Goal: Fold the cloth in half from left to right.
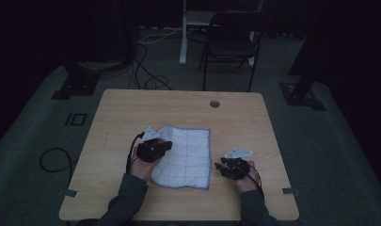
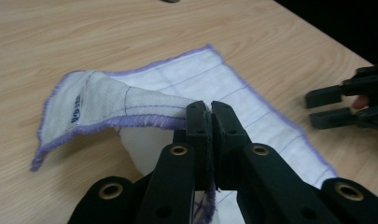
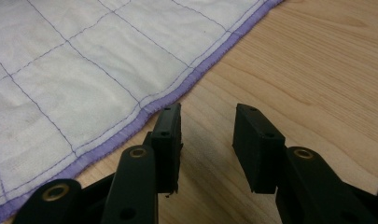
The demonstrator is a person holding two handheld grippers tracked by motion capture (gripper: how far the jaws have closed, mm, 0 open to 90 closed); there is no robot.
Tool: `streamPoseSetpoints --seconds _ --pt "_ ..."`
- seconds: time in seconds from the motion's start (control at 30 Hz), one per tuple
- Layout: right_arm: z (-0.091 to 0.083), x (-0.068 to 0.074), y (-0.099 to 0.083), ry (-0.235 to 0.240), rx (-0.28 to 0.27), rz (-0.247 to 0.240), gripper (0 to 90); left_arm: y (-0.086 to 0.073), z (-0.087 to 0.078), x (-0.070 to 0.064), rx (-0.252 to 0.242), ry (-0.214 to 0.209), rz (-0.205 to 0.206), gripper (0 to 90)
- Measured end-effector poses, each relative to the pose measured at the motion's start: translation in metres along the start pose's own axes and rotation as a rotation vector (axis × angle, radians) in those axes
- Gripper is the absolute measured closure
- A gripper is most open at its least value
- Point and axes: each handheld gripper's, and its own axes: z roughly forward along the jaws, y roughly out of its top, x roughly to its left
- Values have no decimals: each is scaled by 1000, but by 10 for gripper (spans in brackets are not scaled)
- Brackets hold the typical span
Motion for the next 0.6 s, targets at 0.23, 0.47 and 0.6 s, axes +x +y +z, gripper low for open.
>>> streamPoseSetpoints --seconds 0.23,0.47,0.6 --pt "0 0 0 -1 0 0 624 9 9 -14 1 -40 26 872" --pt "0 0 0 -2 0 1 624 13 24 -29 23 -74 58 872" --pt "0 0 0 -3 0 -2 624 15 34 -36 37 -88 66 872"
